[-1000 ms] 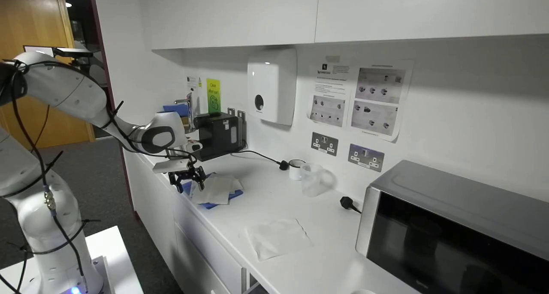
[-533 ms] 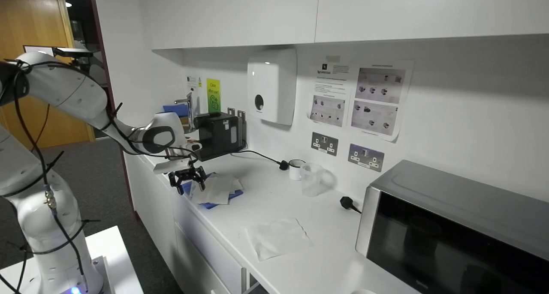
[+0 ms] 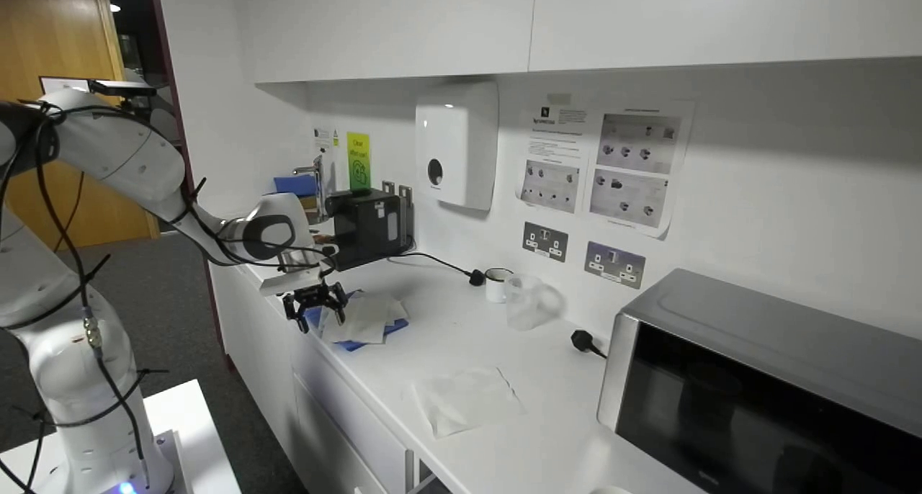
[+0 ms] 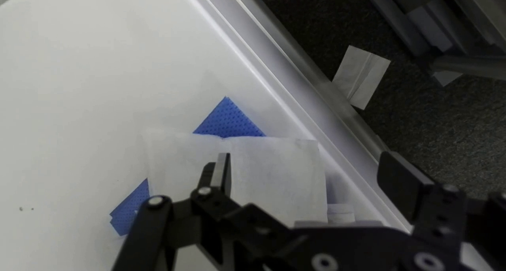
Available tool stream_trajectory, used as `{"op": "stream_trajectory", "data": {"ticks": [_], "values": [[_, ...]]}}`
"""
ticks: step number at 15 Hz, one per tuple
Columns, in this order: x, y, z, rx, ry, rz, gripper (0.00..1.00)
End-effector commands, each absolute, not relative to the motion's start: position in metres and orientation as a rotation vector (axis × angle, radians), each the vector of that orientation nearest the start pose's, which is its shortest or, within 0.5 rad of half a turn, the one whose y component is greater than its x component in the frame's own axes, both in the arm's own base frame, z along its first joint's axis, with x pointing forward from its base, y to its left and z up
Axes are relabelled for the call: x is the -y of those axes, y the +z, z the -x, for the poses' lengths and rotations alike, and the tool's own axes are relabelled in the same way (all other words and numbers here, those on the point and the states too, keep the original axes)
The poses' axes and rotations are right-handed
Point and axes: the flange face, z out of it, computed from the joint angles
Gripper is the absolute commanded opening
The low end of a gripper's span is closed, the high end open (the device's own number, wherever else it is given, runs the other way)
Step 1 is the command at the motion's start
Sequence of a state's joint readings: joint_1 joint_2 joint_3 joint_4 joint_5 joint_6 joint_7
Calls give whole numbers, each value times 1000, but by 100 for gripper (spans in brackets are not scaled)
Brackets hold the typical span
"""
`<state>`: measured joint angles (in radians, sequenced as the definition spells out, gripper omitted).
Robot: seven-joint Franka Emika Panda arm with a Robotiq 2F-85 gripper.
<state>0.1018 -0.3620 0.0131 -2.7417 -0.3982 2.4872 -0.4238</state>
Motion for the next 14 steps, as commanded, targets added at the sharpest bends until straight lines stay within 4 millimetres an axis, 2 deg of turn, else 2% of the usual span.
{"op": "stream_trajectory", "data": {"ticks": [1,14], "values": [[-43,336,-392,1431,-104,3130,100],[-38,328,-406,1534,-159,3139,100]]}}
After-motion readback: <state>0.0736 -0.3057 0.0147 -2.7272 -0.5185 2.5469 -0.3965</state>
